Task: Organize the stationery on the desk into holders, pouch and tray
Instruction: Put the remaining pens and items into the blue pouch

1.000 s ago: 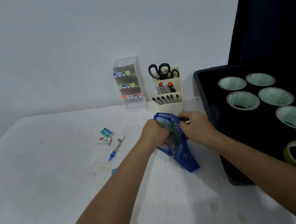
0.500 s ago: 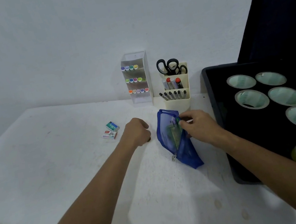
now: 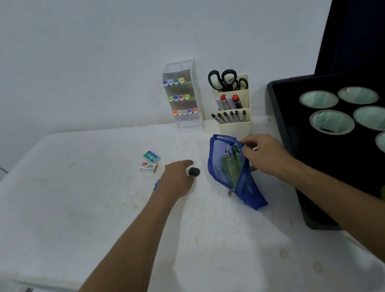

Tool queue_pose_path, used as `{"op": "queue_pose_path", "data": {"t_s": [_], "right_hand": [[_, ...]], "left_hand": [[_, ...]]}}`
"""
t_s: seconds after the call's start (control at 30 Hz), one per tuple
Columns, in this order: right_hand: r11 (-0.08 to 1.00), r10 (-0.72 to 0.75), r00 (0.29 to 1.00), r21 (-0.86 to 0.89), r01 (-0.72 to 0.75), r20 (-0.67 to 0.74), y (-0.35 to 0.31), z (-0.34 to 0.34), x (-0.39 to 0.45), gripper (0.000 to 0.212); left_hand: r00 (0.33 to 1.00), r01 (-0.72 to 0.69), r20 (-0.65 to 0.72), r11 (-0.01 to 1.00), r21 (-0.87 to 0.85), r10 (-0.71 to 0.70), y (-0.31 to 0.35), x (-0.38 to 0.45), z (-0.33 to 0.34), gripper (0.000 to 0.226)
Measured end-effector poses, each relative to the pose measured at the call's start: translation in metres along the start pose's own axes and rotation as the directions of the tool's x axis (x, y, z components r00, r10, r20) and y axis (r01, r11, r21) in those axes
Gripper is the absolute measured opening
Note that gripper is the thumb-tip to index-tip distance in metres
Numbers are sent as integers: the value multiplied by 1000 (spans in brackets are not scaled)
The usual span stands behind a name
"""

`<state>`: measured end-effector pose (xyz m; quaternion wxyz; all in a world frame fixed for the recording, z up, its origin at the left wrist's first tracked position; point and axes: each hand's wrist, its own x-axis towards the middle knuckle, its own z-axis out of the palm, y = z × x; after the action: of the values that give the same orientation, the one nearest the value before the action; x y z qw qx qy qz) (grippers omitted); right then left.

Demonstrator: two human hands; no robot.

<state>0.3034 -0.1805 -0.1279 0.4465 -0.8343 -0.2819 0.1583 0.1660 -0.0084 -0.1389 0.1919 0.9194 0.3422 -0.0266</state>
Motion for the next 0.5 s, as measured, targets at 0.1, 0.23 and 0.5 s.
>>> {"op": "queue_pose_path", "data": {"t_s": [0.1,0.23,0.5], "right_hand": [[1000,11,1000,21,-10,-11,-1,-2,-2,22],[999,6,1000,33,-6,-17,-3,-4,-4,20],[1000,-5,1000,31,6,-6,-4,-4,-4,23]], "left_hand": [[1000,0,-18,999,37,1,6,0,4,31],[998,39,-42,999,17,-39,15,1,1,30],[989,-62,-144,953,-295,20,57,7,-9,28]]}}
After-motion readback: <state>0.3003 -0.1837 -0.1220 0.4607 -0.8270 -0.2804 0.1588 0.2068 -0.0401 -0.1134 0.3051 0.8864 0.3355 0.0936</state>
